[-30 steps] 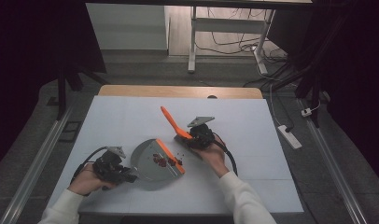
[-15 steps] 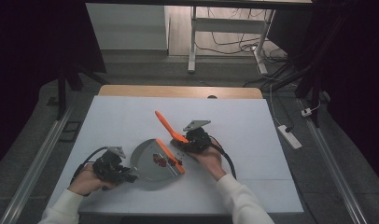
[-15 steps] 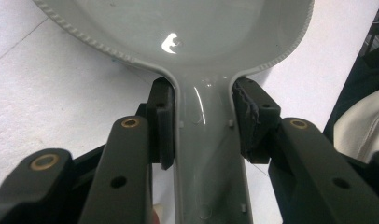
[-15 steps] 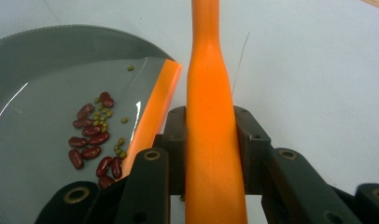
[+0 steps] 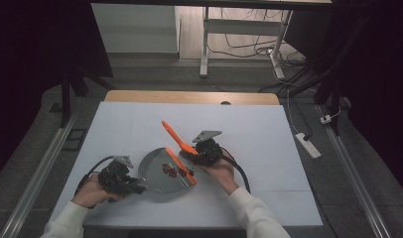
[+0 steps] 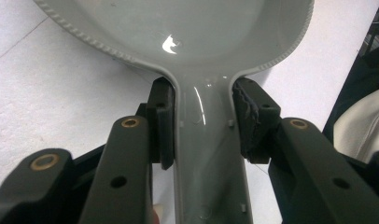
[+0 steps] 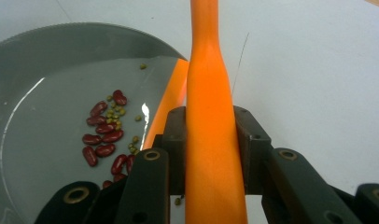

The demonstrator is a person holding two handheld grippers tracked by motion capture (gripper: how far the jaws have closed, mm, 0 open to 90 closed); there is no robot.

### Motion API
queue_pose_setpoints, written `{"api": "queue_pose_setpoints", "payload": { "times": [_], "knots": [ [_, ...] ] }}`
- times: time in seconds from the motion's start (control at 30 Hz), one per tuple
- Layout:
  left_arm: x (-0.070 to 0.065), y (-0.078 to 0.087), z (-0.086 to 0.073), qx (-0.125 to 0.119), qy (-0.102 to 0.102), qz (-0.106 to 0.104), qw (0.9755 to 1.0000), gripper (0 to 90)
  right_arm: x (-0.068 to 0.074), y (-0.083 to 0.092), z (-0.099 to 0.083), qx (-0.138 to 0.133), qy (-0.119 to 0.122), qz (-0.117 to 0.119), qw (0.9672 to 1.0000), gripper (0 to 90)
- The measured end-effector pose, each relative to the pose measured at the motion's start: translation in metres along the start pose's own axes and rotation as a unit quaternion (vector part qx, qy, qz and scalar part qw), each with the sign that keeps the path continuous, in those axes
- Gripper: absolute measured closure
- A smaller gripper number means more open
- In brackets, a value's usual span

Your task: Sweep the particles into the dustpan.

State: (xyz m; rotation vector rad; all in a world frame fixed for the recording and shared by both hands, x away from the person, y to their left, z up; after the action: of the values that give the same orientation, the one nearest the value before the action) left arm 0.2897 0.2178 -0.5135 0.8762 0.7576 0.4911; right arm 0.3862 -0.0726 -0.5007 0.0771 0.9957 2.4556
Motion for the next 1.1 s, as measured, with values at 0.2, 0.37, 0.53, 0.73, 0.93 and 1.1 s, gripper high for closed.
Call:
{"api": "queue_pose_setpoints", "payload": {
  "times": [0.2,0.37,0.53,0.73,0.93,1.1],
  "knots": [
    [0.000,0.002,-0.002,0.000,0.000,-0.001,1.0000,61.9,0.005,0.000,0.000,-0.003,-0.003,-0.005,1.0000,69.8],
    [0.001,0.001,-0.002,0.000,0.000,0.000,1.0000,61.9,0.008,0.000,0.000,-0.009,-0.010,0.000,0.9999,69.8],
    [0.001,0.001,-0.002,0.000,0.000,0.000,1.0000,61.9,0.014,-0.002,0.001,-0.011,-0.006,0.001,0.9999,69.9],
    [0.001,0.001,-0.002,0.000,0.000,0.000,1.0000,61.9,0.021,-0.004,0.003,-0.016,-0.003,0.005,0.9999,69.8],
    [0.000,0.000,-0.002,0.000,0.002,0.001,1.0000,61.9,0.027,-0.005,0.005,-0.034,-0.011,0.012,0.9993,69.9],
    [0.002,0.000,-0.002,0.004,-0.002,0.001,1.0000,61.9,0.034,-0.005,0.009,-0.050,-0.014,0.038,0.9979,70.0]
  ]
}}
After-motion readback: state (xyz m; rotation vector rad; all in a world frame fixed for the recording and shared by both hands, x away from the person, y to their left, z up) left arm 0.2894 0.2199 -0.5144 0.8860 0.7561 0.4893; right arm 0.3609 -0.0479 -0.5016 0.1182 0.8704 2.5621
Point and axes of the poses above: each handheld gripper's, and its own axes: y roughly backward along the jaws, z roughly out of its top, x roughly to its left, the point moved 1 cm from there along -y, roughly forward along the jaws, and after that the axes turned 9 degrees about y, right-handed, at the moved point
